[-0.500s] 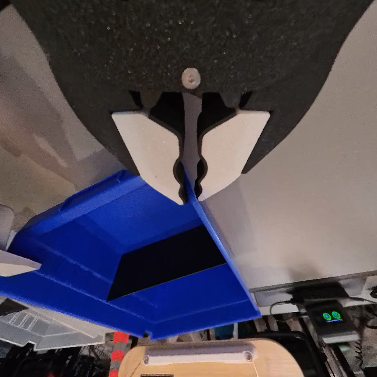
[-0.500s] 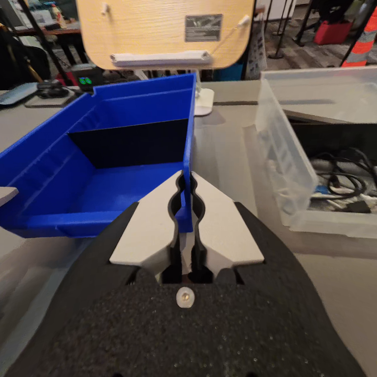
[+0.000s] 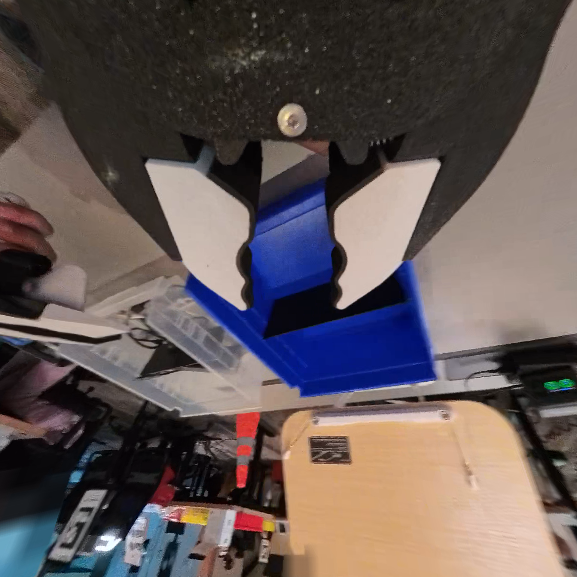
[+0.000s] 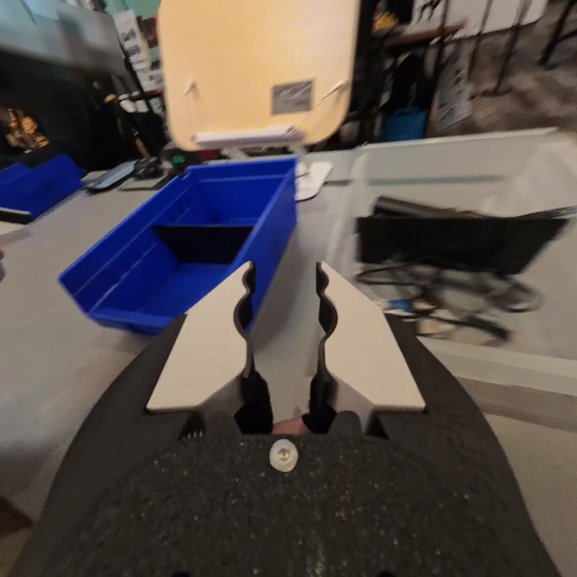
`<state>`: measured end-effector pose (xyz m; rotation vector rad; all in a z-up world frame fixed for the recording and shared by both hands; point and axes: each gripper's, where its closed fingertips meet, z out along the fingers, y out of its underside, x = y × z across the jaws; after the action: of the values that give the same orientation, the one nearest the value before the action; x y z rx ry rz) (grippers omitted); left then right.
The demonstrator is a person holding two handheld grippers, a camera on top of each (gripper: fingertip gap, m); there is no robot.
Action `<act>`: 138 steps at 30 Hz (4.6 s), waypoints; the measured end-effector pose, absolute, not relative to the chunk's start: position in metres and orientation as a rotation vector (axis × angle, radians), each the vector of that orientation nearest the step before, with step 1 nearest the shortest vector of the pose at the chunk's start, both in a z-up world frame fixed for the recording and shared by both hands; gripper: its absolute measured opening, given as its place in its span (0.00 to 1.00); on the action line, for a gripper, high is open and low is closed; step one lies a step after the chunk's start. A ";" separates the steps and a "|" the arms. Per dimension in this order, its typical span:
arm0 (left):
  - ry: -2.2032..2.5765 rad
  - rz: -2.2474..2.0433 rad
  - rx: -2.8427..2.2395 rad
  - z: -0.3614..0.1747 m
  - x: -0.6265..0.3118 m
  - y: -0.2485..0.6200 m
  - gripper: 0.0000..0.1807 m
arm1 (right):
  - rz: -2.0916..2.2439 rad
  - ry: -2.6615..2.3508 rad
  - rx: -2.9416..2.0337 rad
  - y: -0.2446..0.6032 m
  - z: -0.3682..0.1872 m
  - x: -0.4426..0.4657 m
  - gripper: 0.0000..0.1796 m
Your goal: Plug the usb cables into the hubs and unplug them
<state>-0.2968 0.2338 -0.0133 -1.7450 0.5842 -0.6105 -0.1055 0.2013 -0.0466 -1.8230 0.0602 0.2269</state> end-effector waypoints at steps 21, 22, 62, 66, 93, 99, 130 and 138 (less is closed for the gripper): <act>0.475 -0.737 -2.094 -0.145 -0.056 0.251 0.15 | -0.102 0.454 -1.973 0.207 -0.134 0.125 0.03; 0.470 -0.746 -2.087 -0.145 -0.055 0.255 0.13 | -0.135 0.446 -1.967 0.206 -0.132 0.124 0.02; 0.163 -0.287 -1.772 -0.045 -0.629 0.311 0.03 | -0.040 0.142 -1.740 0.310 -0.032 -0.430 0.01; 0.189 -0.235 -1.841 -0.082 -0.665 0.336 0.02 | -0.058 0.116 -1.829 0.334 -0.078 -0.467 0.02; 0.109 -0.531 -1.741 -0.043 -0.584 0.280 0.18 | -0.095 -0.474 -1.851 0.250 -0.062 -0.365 0.29; 0.498 -0.650 -1.860 -0.094 -0.405 0.254 0.37 | -0.301 -0.042 -1.887 0.243 -0.065 -0.196 0.31; 0.852 -0.588 -1.844 -0.130 -0.058 0.243 0.09 | -0.220 0.293 -2.021 0.199 -0.140 0.126 0.03; 0.730 -0.952 -1.695 -0.065 -0.138 0.223 0.24 | -0.245 0.358 -1.878 0.170 -0.099 0.122 0.11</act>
<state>-0.1376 0.2234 -0.0649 -1.6946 0.7303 -0.9520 0.1220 0.1698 -0.0991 -1.8781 0.3580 -0.2446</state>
